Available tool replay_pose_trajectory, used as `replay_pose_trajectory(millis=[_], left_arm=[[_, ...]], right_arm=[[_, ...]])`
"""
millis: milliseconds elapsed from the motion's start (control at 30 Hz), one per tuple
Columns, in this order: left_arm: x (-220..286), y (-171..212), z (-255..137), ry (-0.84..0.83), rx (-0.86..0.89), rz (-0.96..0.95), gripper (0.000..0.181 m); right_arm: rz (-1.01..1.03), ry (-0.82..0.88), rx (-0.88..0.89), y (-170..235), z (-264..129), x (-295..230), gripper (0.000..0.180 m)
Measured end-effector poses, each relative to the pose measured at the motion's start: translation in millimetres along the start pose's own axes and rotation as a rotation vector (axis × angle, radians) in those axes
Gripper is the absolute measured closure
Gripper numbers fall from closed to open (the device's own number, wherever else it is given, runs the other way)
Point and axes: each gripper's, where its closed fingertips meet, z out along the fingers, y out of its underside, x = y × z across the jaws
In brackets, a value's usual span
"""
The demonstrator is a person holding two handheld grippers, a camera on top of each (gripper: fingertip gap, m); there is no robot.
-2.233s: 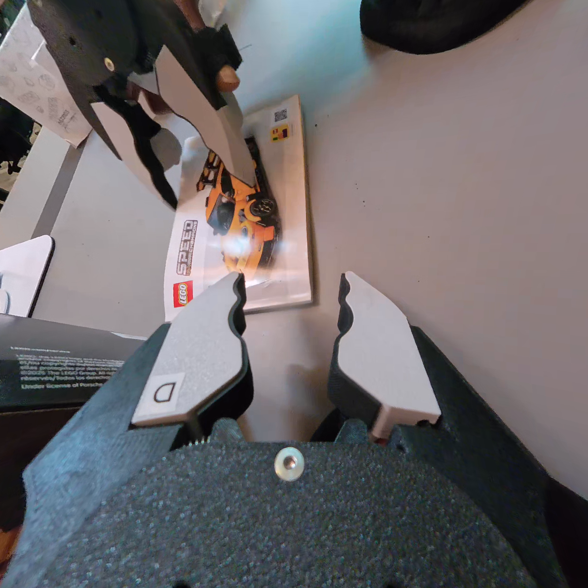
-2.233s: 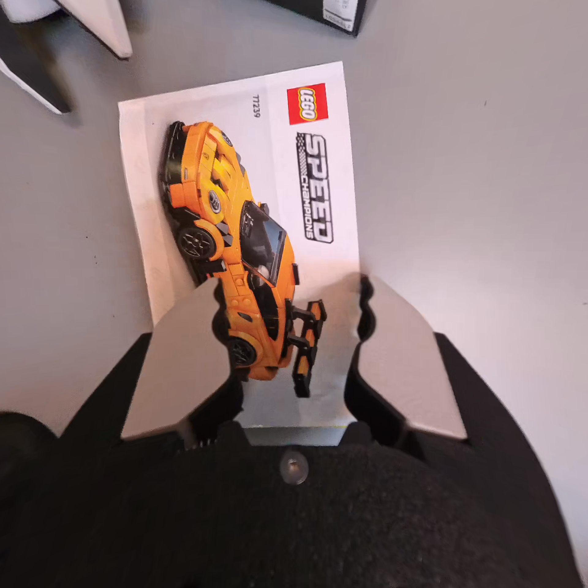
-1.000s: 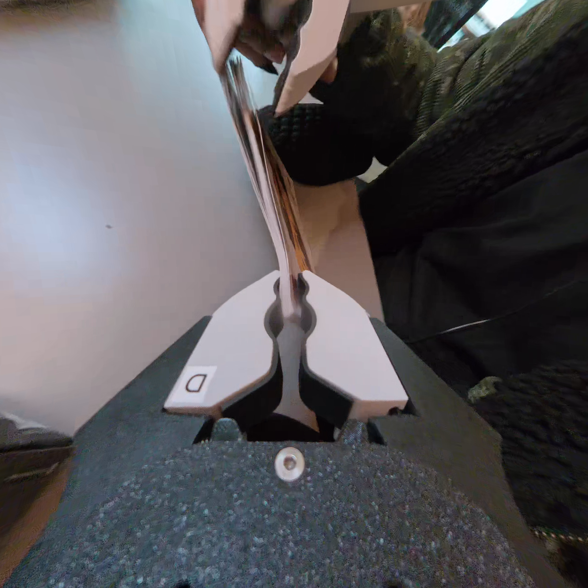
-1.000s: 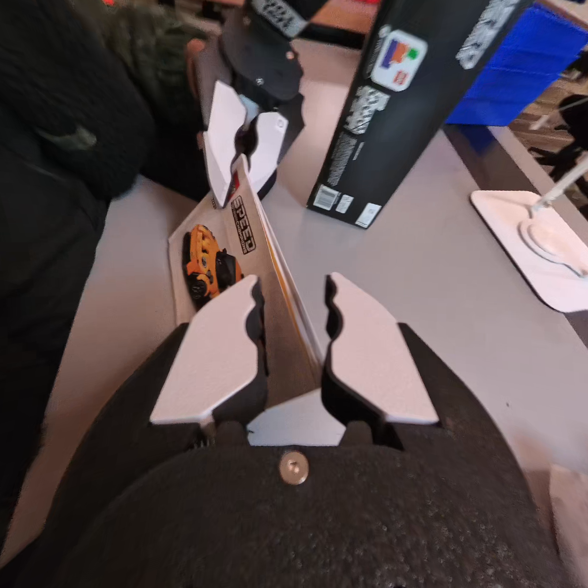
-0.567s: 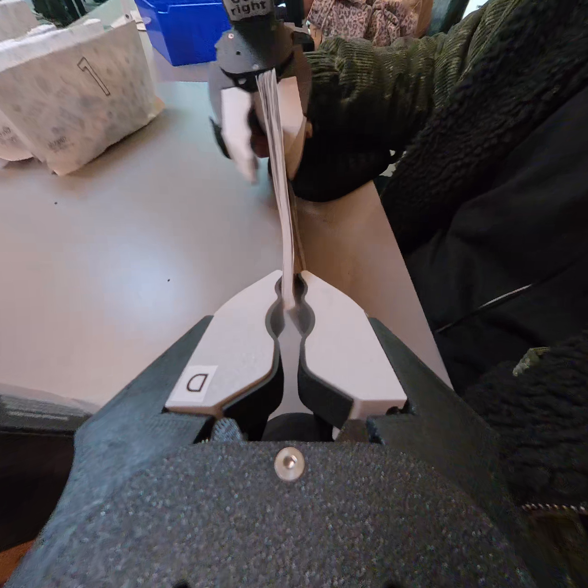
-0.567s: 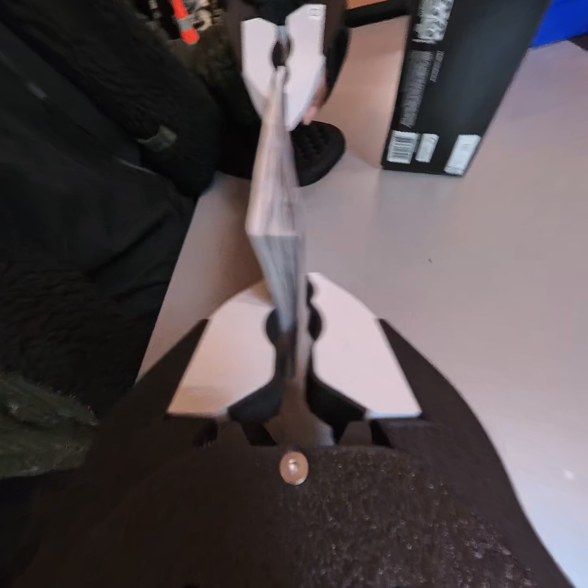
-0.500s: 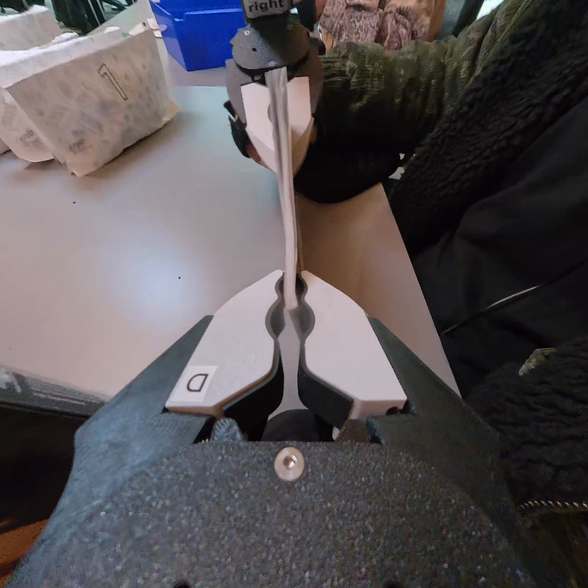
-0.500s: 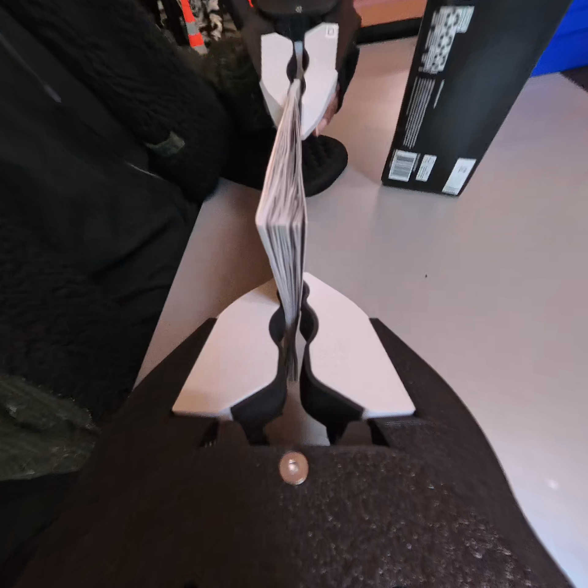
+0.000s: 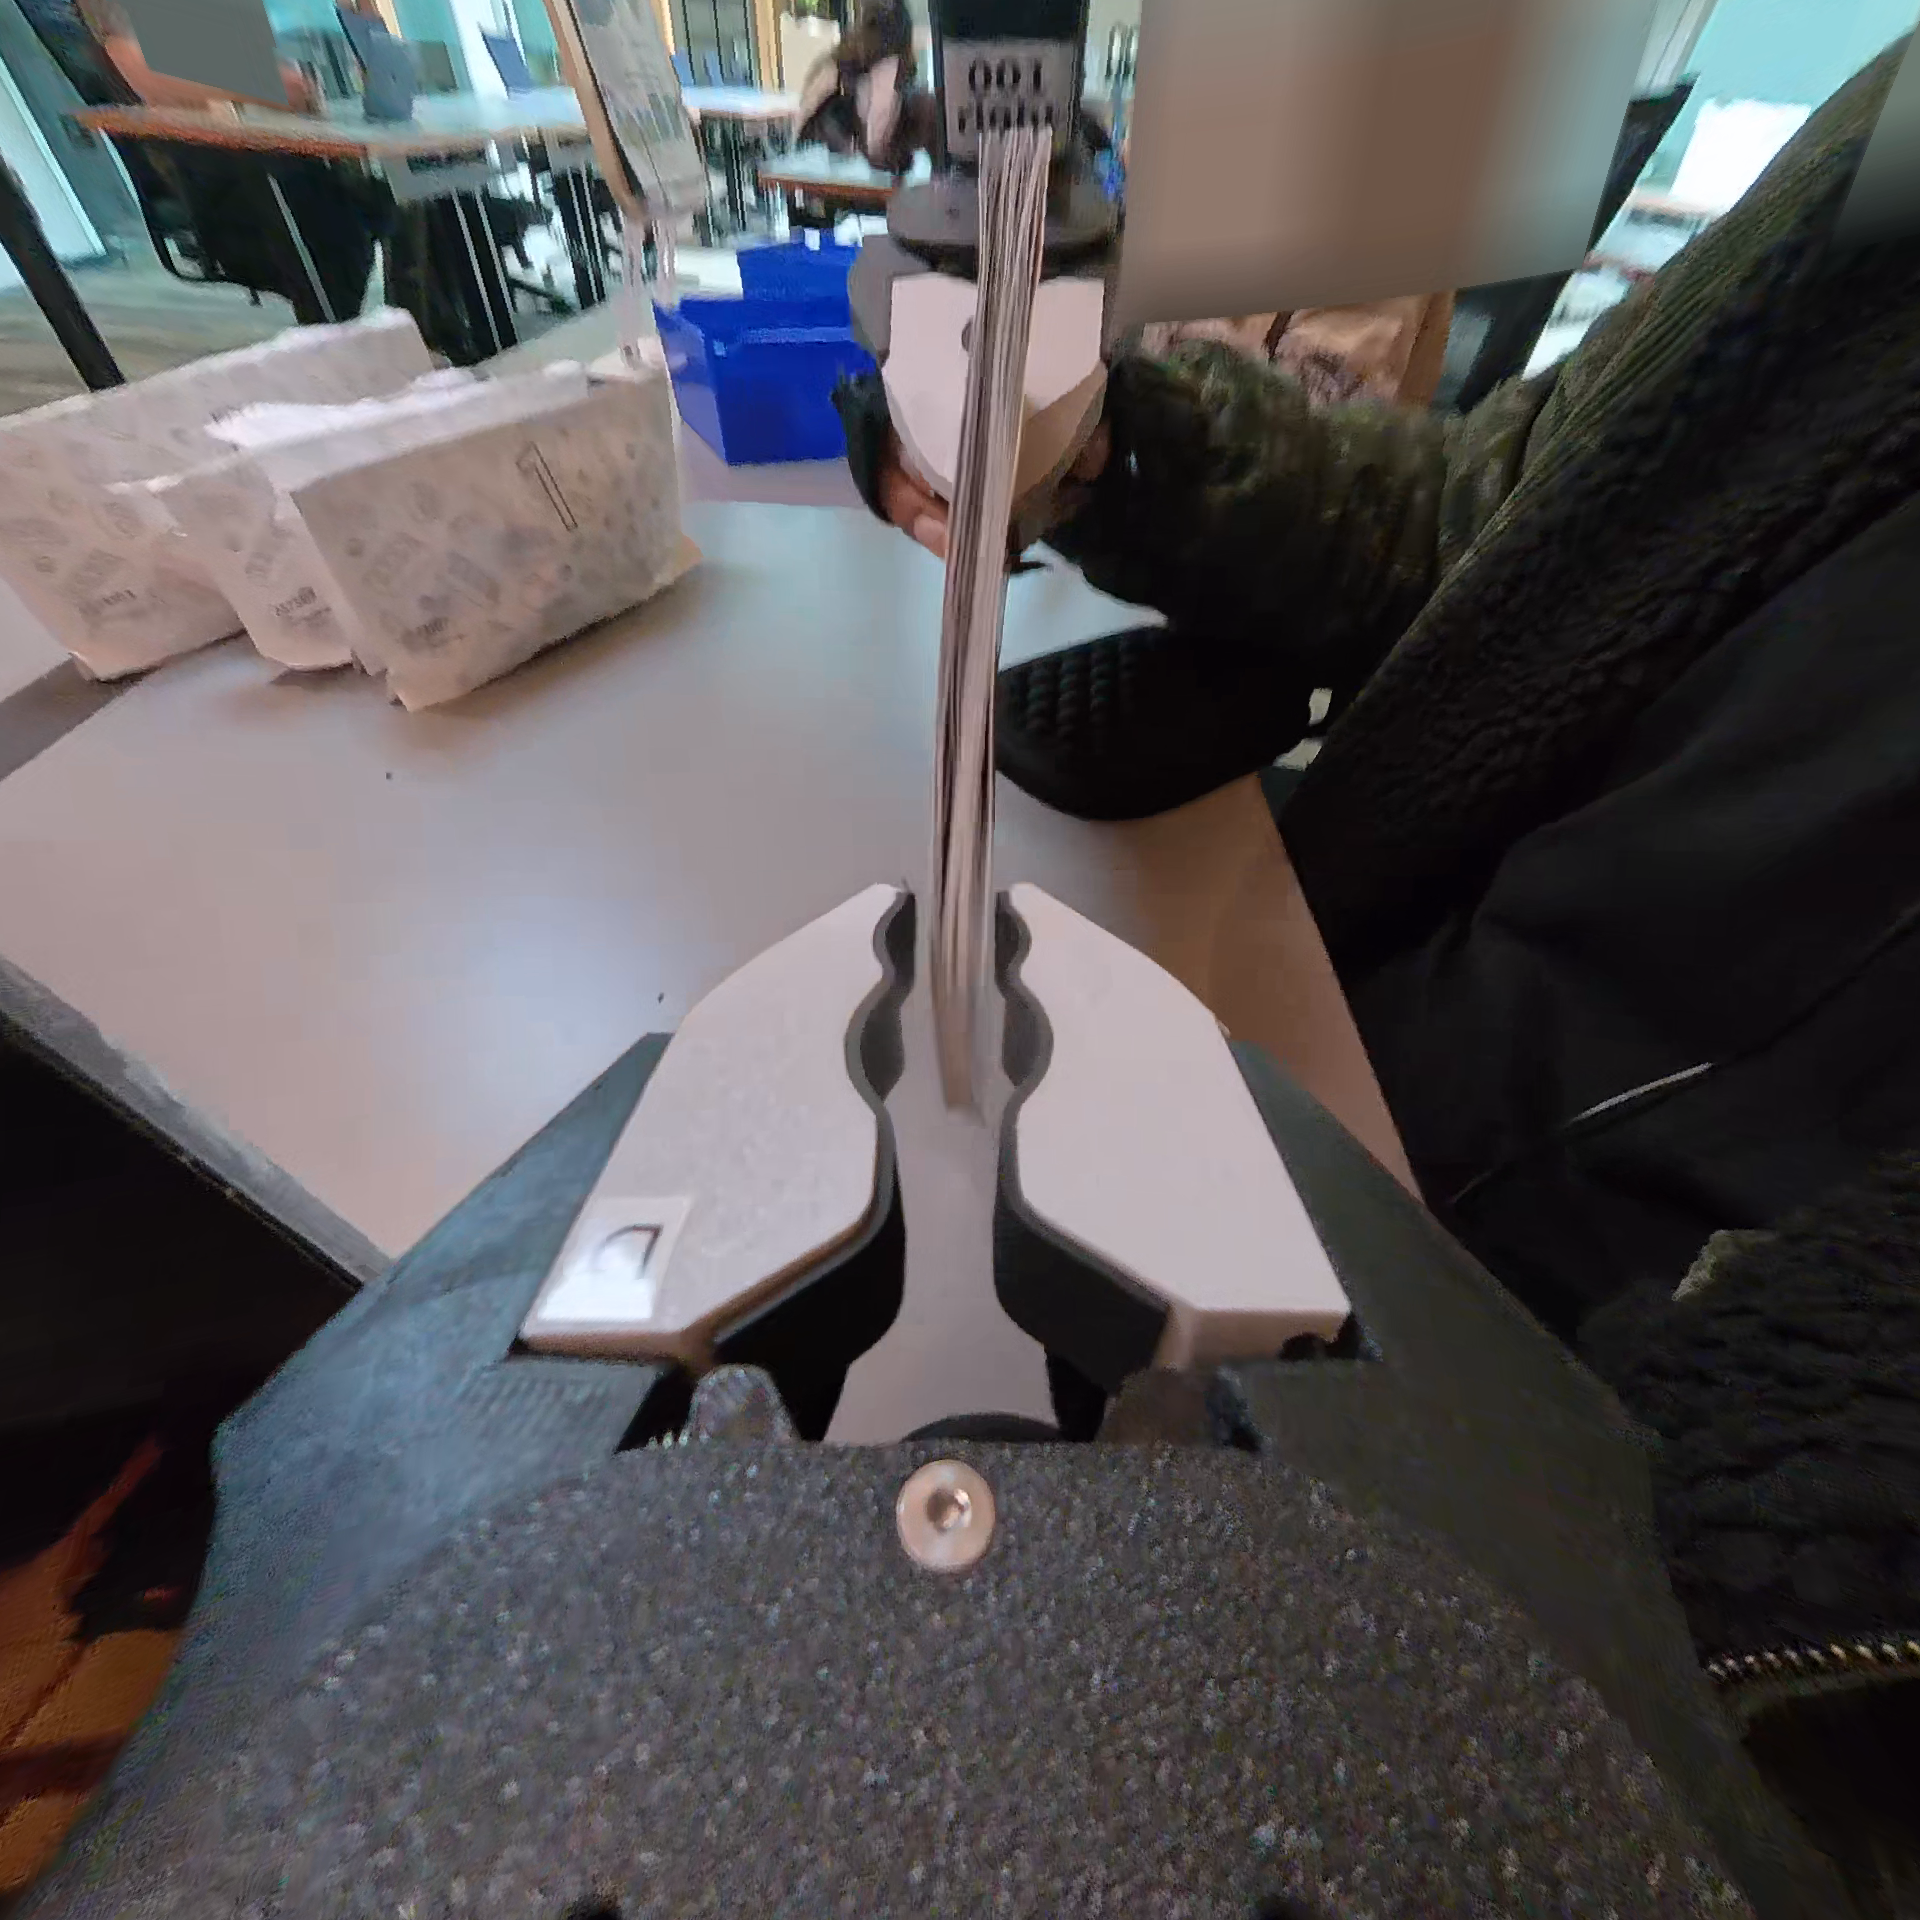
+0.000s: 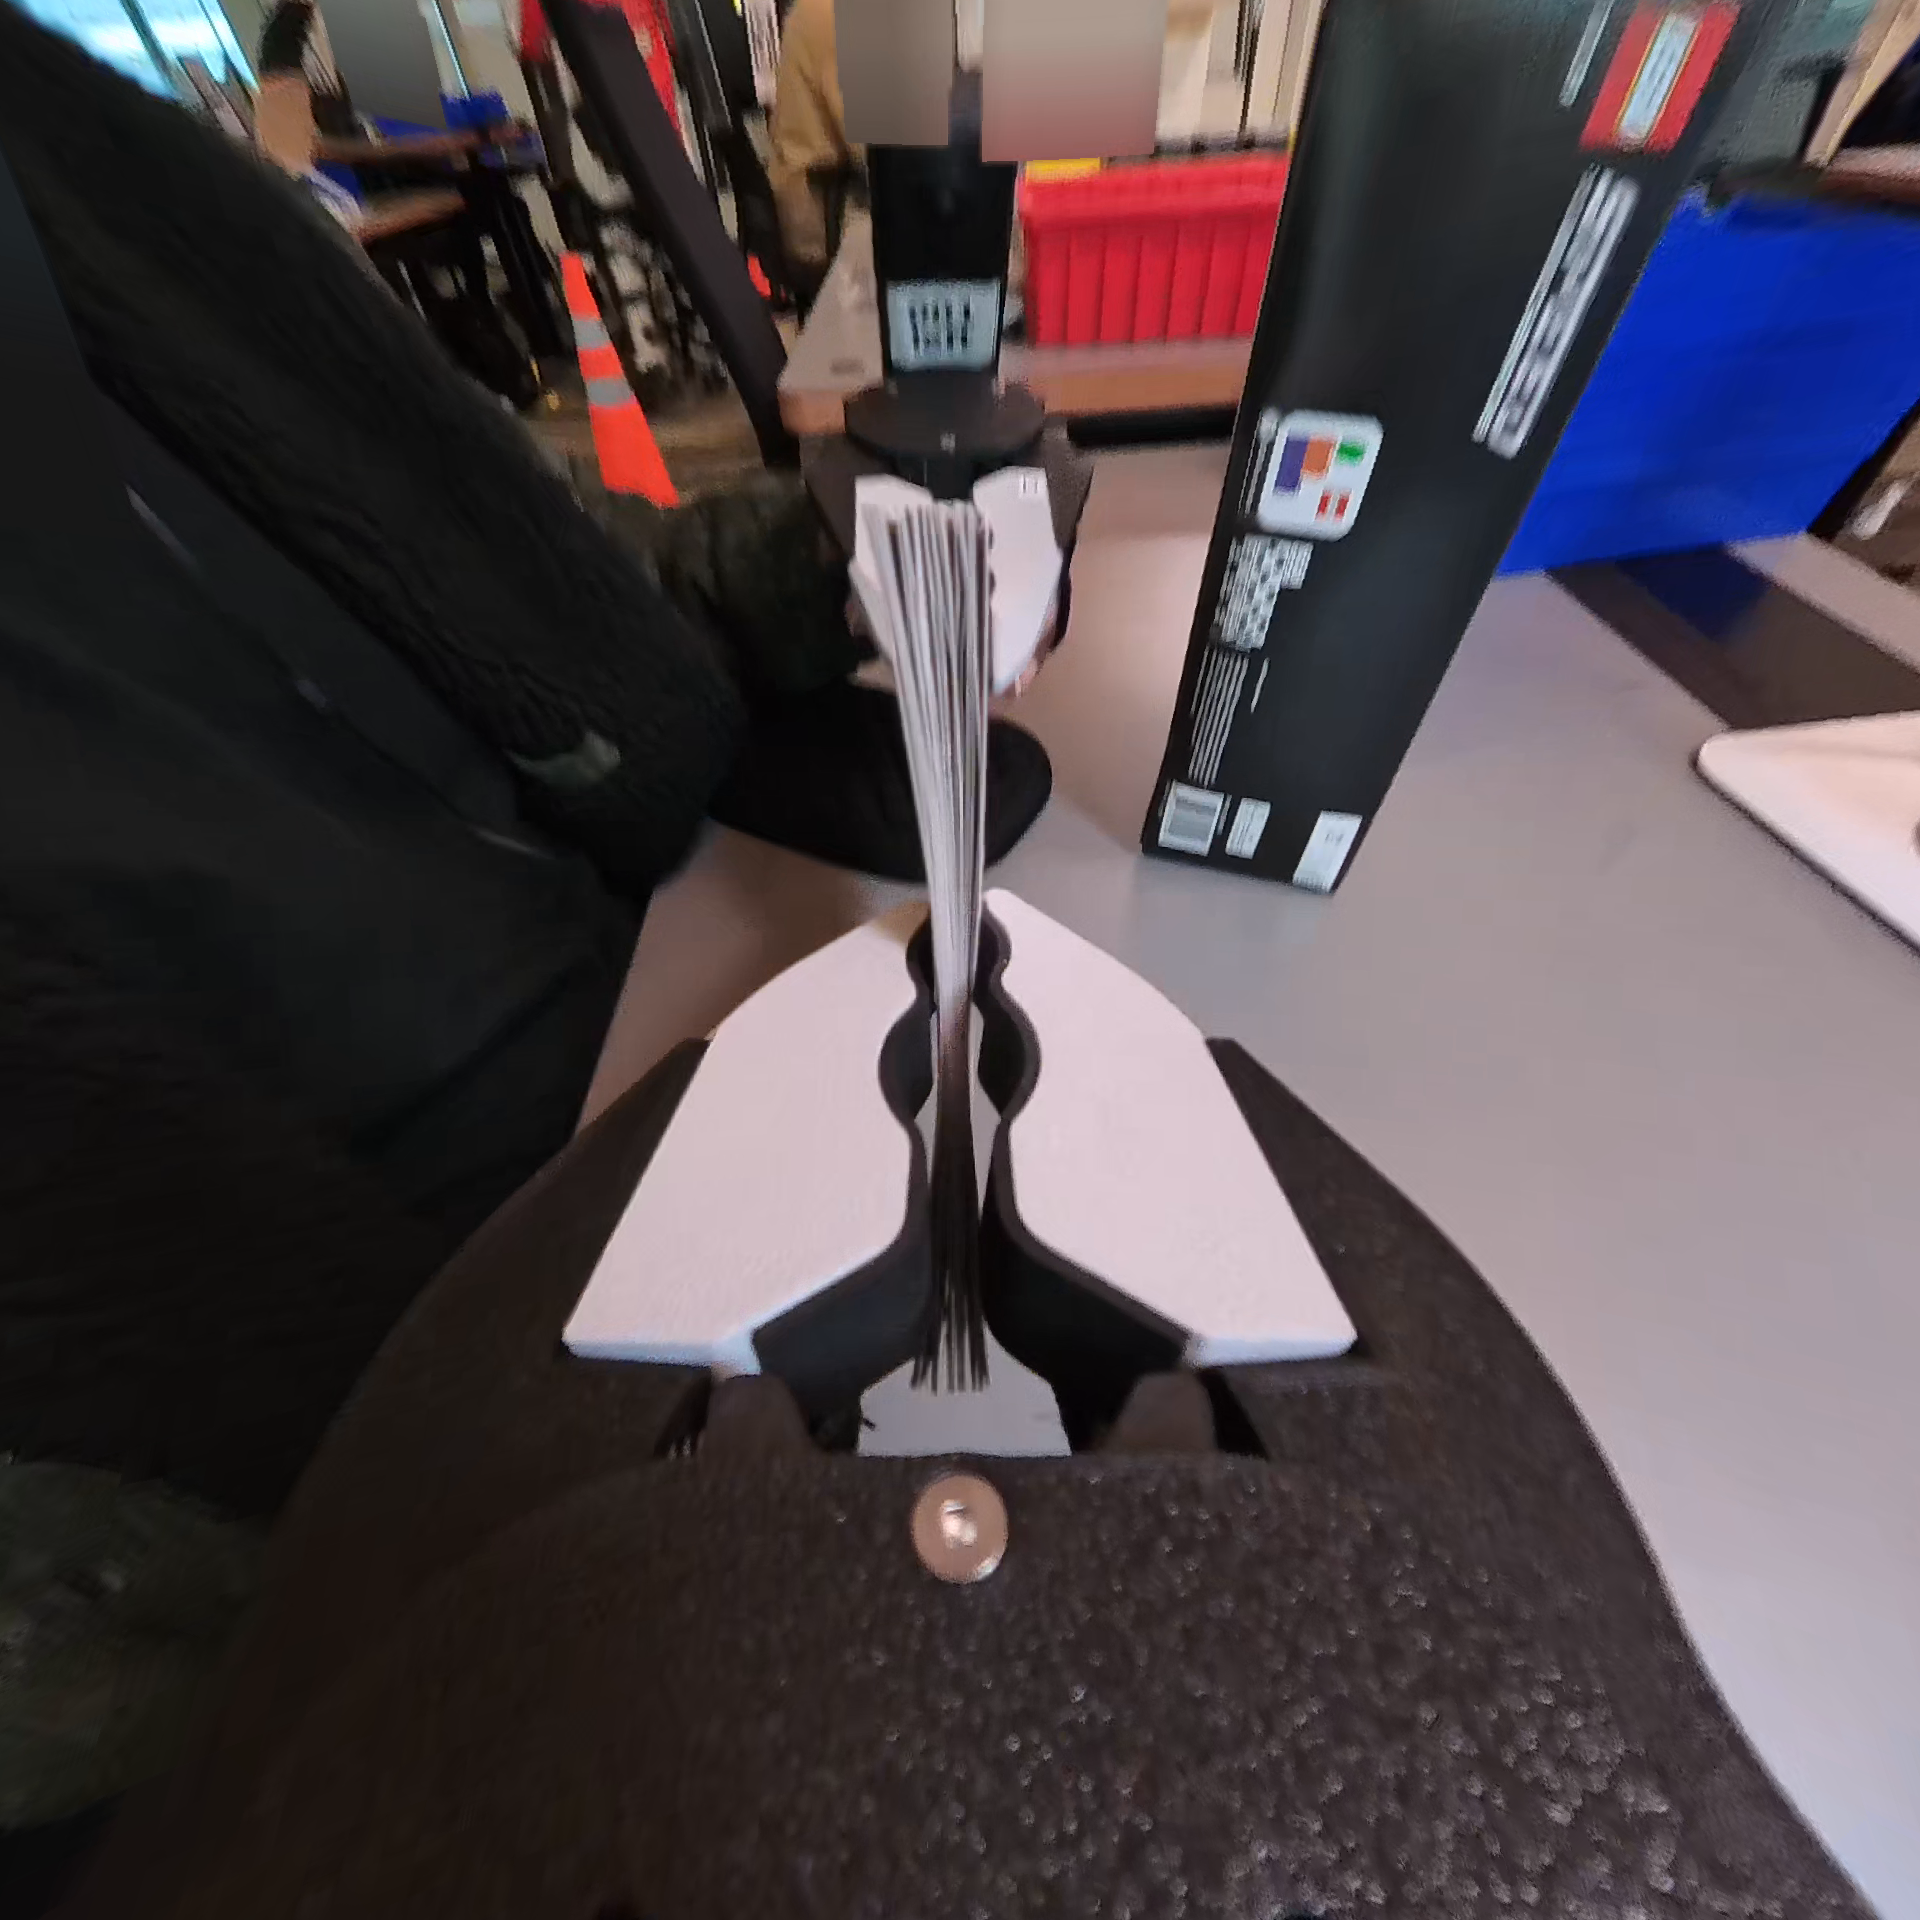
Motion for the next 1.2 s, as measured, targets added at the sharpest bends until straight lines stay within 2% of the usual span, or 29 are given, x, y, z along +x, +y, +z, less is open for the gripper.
replay_pose_trajectory(millis=[133,300,400,667,767,867,933,1033,1200], left_arm=[[8,-13,-2,0.052,0.117,-0.069,0.155],[20,-13,10,0.092,0.134,-0.083,0.155],[20,-14,12,0.069,0.129,-0.063,0.15],[4,-29,-9,0.057,0.298,-0.15,0.146],[4,-26,-6,0.062,0.286,-0.154,0.141],[17,-21,17,0.09,0.227,-0.112,0.137],[22,-24,30,0.087,0.217,-0.089,0.141],[18,-28,32,0.054,0.222,-0.058,0.175],[8,-23,18,-0.02,0.126,-0.005,0.177]], right_arm=[[-0.013,0.008,0.12,-23,0,-1,0.176],[-0.004,-0.004,0.261,-44,-1,-2,0.175],[-0.003,0.024,0.268,-44,-4,3,0.176],[-0.044,0.013,0.455,-70,-24,-4,0.176],[-0.034,0.008,0.546,-79,-34,-4,0.176],[-0.021,-0.001,0.58,-82,-32,-5,0.176],[-0.025,-0.005,0.585,-82,-28,-6,0.176],[-0.031,-0.018,0.584,-80,-26,-8,0.176],[-0.037,-0.022,0.46,-61,-17,-5,0.176]])
